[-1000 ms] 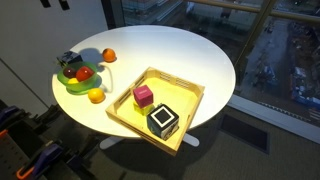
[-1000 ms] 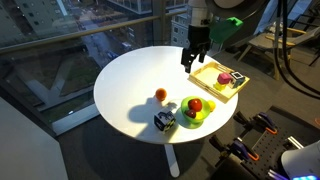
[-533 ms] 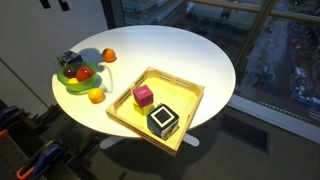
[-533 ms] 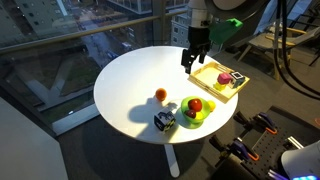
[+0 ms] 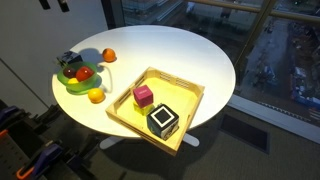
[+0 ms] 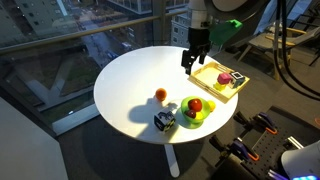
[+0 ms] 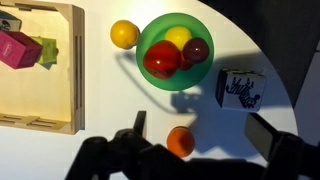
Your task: Put the plushy cube in the crate
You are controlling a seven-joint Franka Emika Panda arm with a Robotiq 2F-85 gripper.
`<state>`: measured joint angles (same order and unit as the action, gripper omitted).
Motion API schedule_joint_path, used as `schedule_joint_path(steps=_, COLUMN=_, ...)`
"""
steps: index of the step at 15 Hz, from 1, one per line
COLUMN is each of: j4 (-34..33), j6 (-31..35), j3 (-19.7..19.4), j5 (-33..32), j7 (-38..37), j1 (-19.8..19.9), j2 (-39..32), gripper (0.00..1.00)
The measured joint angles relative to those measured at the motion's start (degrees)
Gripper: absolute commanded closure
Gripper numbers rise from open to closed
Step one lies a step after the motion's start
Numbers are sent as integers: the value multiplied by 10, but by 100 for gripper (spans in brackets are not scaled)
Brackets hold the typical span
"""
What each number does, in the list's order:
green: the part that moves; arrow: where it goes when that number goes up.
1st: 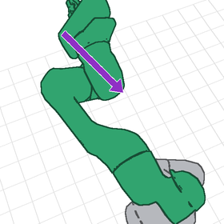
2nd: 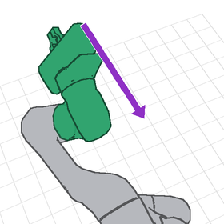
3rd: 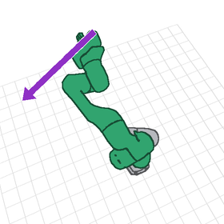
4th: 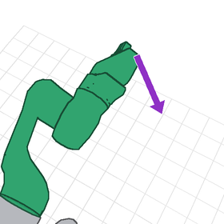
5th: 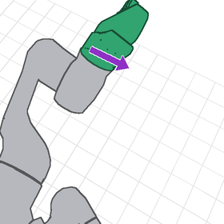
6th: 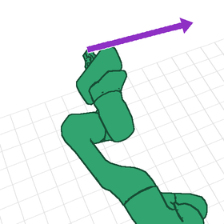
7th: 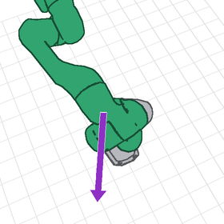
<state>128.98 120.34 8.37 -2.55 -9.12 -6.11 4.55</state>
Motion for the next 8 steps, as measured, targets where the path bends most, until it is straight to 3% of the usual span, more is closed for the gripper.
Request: schedule_joint_path(steps=8, j4=11, j6=0, j3=11, j5=0, j7=0, j1=-20, j2=-11, gripper=0)
